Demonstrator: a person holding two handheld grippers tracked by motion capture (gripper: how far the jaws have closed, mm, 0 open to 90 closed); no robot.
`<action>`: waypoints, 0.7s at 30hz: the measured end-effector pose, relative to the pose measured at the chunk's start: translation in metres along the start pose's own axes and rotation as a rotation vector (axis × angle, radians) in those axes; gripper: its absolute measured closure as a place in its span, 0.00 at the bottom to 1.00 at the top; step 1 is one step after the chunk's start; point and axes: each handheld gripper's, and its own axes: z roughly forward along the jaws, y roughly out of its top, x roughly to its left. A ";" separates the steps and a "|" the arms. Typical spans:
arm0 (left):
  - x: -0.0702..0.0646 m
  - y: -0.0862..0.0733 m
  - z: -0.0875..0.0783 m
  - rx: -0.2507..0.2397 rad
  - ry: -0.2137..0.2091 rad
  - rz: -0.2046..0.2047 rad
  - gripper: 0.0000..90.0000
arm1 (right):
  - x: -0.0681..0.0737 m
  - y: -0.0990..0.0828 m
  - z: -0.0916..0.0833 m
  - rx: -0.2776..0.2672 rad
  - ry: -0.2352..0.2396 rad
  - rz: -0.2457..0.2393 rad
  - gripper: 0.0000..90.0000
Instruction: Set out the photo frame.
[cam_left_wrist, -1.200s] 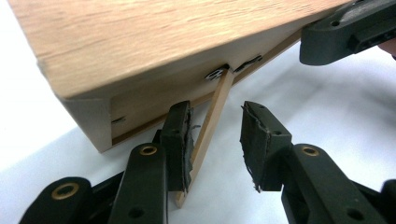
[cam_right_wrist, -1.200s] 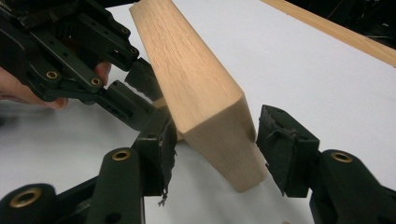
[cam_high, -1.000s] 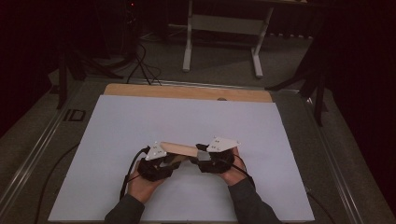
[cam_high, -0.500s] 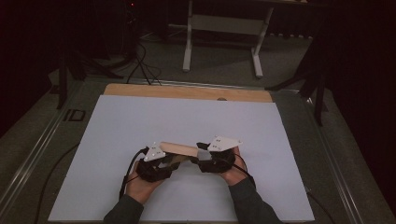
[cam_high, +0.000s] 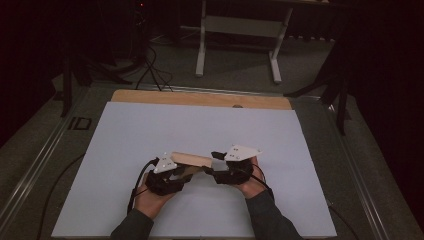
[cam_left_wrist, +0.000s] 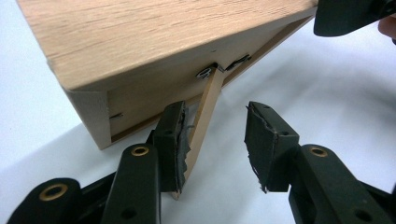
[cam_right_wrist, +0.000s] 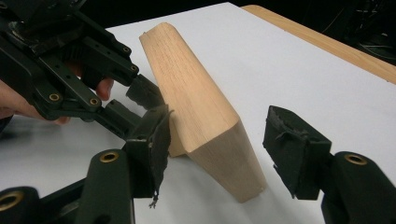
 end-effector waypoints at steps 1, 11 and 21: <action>0.000 0.000 0.000 -0.001 0.000 0.000 0.66 | 0.000 0.000 0.000 0.000 0.000 0.000 0.45; 0.001 0.000 -0.002 -0.002 -0.004 -0.005 0.67 | -0.001 0.001 -0.001 -0.010 -0.001 0.011 0.44; 0.002 -0.001 -0.003 -0.004 -0.004 -0.010 0.69 | -0.002 0.001 -0.003 -0.020 -0.001 0.022 0.44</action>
